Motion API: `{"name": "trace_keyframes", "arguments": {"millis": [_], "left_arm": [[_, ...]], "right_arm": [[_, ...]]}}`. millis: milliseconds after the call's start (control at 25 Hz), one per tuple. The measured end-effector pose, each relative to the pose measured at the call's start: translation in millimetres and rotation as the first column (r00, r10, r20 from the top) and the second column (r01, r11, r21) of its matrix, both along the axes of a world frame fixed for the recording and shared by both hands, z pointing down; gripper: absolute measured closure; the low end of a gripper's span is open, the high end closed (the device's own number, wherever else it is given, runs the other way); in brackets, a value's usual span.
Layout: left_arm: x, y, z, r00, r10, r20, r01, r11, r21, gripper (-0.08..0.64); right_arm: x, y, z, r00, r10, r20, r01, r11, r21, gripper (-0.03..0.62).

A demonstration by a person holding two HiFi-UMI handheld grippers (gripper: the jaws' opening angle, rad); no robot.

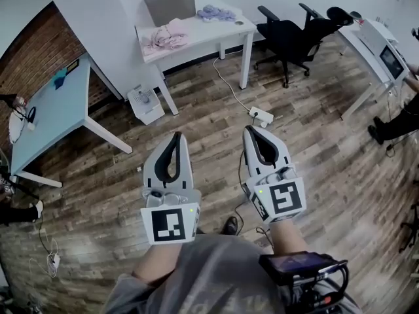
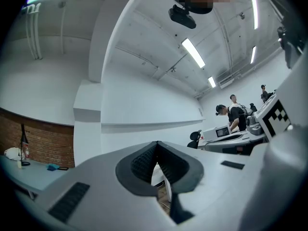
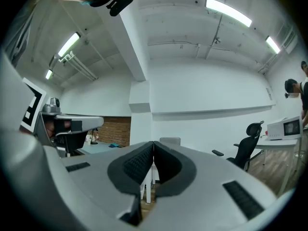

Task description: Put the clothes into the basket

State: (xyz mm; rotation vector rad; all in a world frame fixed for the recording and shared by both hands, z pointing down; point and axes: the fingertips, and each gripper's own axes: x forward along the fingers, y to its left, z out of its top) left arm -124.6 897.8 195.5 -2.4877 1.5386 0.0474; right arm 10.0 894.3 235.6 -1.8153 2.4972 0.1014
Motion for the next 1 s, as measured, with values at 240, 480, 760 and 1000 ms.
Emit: {"name": "trace_keyframes", "arguments": {"millis": [240,480,760,1000], "left_arm": [[8.7,-6.8,13.9,0.999,-0.004,0.032,0.005,1.000,-0.031,0.551],[5.1,-33.8,28.4,0.999,-0.002,0.032,0.004,0.998,-0.058,0.551],[-1.0,-98.6,46.0,1.000,0.017,0.015,-0.016,0.995,-0.095,0.551],[-23.5,-175.8,46.6,1.000,0.014,-0.006,-0.015,0.995,-0.097,0.551]], "right_arm": [[12.6,-12.5,20.8,1.000,0.004,0.007,-0.003,0.999,-0.050,0.586],[11.5,-34.0,38.7,1.000,0.003,0.011,-0.002,0.996,-0.085,0.584],[2.9,-92.6,53.0,1.000,0.007,-0.003,-0.007,0.993,-0.114,0.585],[-26.5,-170.6,55.7,1.000,-0.018,-0.006,0.017,0.992,-0.125,0.584]]}}
